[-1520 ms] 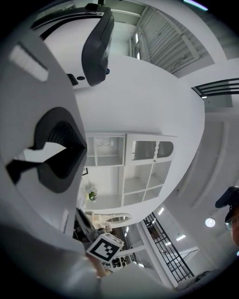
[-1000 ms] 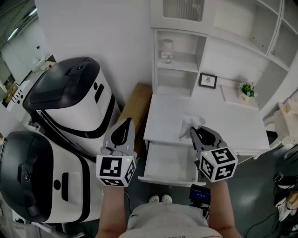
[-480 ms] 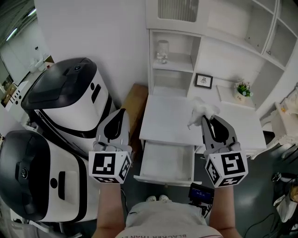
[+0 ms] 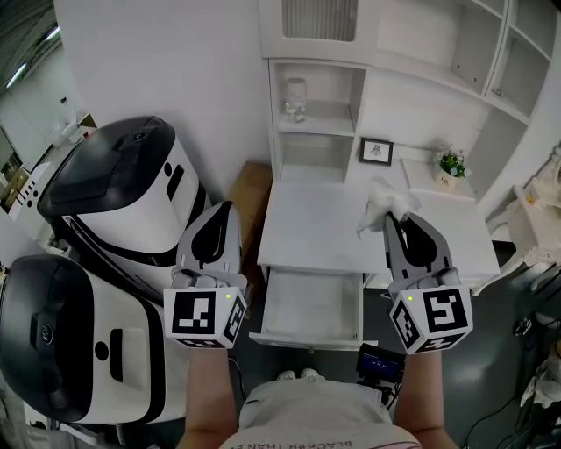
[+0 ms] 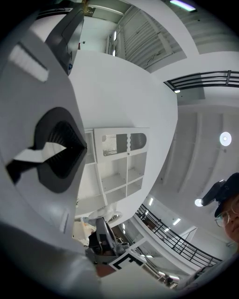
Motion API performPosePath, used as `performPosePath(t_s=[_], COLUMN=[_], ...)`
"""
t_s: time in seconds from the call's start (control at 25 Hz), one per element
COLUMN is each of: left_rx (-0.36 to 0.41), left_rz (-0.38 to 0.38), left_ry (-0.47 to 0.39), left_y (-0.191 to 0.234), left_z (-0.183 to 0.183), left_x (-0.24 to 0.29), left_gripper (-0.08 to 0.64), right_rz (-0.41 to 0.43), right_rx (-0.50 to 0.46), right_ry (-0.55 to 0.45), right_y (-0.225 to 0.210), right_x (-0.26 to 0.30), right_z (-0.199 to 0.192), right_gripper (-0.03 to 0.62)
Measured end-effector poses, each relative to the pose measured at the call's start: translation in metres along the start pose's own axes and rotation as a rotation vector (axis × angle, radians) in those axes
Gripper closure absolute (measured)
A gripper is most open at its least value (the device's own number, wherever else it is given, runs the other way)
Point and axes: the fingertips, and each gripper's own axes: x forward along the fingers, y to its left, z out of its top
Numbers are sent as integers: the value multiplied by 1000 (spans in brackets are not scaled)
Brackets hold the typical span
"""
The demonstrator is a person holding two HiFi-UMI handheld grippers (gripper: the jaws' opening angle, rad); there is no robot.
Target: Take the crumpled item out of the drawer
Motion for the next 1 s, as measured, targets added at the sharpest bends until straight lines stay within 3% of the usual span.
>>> performPosePath(t_s=[1.0], left_rx=[0], left_rz=[-7], left_ry=[-11], left_y=[-4], left_z=[6], left_x=[-5], left_gripper=[551], right_rz=[-8], right_rx=[0], right_ry=[-5], right_y=[0], right_x=[-9], right_z=[1], right_gripper=[538])
